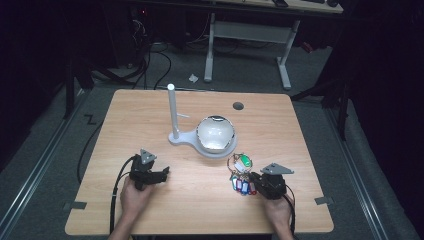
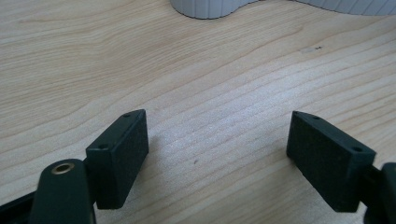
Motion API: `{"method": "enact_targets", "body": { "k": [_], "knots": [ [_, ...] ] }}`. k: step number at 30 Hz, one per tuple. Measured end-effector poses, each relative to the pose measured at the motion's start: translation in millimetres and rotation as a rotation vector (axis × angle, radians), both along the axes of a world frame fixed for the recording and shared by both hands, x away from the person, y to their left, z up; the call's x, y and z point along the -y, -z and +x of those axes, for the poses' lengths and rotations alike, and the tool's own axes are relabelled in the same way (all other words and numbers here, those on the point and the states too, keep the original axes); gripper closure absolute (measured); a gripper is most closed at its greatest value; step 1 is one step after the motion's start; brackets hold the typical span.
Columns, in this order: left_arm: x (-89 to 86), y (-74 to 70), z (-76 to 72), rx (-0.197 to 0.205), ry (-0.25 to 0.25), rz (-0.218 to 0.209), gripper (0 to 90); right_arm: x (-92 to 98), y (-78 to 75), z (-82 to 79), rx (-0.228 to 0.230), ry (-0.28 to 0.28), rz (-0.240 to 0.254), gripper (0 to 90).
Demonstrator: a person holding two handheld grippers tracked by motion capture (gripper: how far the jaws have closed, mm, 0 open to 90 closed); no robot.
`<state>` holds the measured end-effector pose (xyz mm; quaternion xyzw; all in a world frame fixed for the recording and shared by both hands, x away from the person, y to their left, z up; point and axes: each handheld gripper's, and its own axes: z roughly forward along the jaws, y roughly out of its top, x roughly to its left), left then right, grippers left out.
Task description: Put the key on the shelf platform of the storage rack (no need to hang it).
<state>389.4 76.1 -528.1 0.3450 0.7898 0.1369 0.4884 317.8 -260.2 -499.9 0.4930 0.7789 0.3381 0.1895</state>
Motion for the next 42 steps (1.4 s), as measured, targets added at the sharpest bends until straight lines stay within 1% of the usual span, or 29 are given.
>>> {"method": "enact_targets", "body": {
  "k": [3,4,6,7,8,10,12,16,18,19,20,21,22,23,24,25,26,29,30,31,36,38,41,42],
  "knots": [
    [0.1,0.0,0.0,-0.001,-0.001,-0.001,21.2,1.7,-4.5,-1.1,0.013,0.0,0.001,83.1],
    [0.1,-0.1,0.0,-0.001,-0.002,-0.002,21.2,4.3,-9.9,-2.2,0.028,0.001,0.019,83.5],
    [0.0,0.0,0.0,0.0,-0.001,0.0,21.2,6.9,-15.1,-3.0,0.046,0.002,0.031,83.7],
    [0.0,0.0,0.0,0.0,-0.001,0.0,21.1,6.9,-15.1,-3.0,0.046,0.002,0.031,83.7],
    [-0.1,0.1,0.0,0.002,0.002,0.001,21.2,8.8,-19.1,-2.6,0.059,0.001,0.036,83.8],
    [-0.2,0.1,0.0,0.002,0.003,0.002,21.2,9.9,-22.7,-1.9,0.063,0.003,0.046,83.8],
    [0.0,0.0,0.0,0.0,0.0,0.0,21.2,10.3,-24.0,-1.3,0.068,-0.002,0.042,83.8],
    [-0.1,0.0,0.0,0.0,0.0,0.001,21.2,13.5,-37.0,-0.4,0.094,0.003,0.047,83.8],
    [0.1,-0.1,0.0,-0.001,-0.001,-0.001,21.1,15.8,-43.7,-0.1,0.114,0.005,0.054,83.9],
    [0.1,-0.1,0.0,-0.001,-0.001,-0.001,21.2,15.8,-43.7,-0.1,0.114,0.005,0.054,83.9],
    [0.0,0.0,0.0,0.0,0.0,0.0,21.2,17.7,-49.5,0.6,0.127,0.007,0.058,83.9],
    [0.0,0.0,0.0,0.0,0.0,0.0,21.2,17.7,-49.5,0.6,0.127,0.007,0.058,83.9],
    [0.1,-0.1,0.0,-0.001,-0.001,-0.002,21.2,18.8,-54.9,1.7,0.137,0.005,0.052,83.9],
    [0.0,0.0,0.0,0.0,0.0,-0.001,21.2,18.8,-54.9,1.7,0.137,0.005,0.052,83.9],
    [0.0,0.0,0.0,0.0,-0.001,-0.001,21.1,19.8,-60.4,2.4,0.147,0.003,0.049,83.9],
    [0.0,0.0,0.0,0.0,-0.001,-0.001,21.2,19.8,-60.4,2.4,0.147,0.003,0.049,83.9],
    [0.0,-0.1,0.0,0.0,0.0,-0.001,21.2,20.5,-64.0,2.3,0.151,0.008,0.052,83.8],
    [0.0,-0.1,0.0,-0.001,-0.001,-0.002,21.1,22.6,-72.0,2.5,0.175,0.004,0.051,83.8],
    [0.0,-0.1,0.0,0.0,-0.001,-0.001,21.1,24.6,-78.4,2.8,0.185,0.006,0.067,83.9],
    [0.0,-0.1,0.0,-0.001,-0.001,-0.002,21.1,24.6,-78.4,2.8,0.185,0.006,0.067,83.9],
    [-0.3,0.1,-0.1,0.002,0.002,0.001,21.1,27.6,-92.2,4.0,0.205,-0.003,0.074,83.9],
    [-0.5,0.2,-0.1,0.004,0.006,0.004,21.1,28.9,-98.1,3.5,0.219,-0.007,0.086,83.9],
    [0.2,-0.4,-0.4,-0.004,-0.003,-0.006,21.1,31.4,-107.1,2.5,0.237,-0.019,0.114,83.9],
    [-0.3,0.1,-0.4,0.001,0.003,0.001,21.1,32.0,-111.9,2.8,0.245,-0.03,0.121,84.0]
  ]
}}
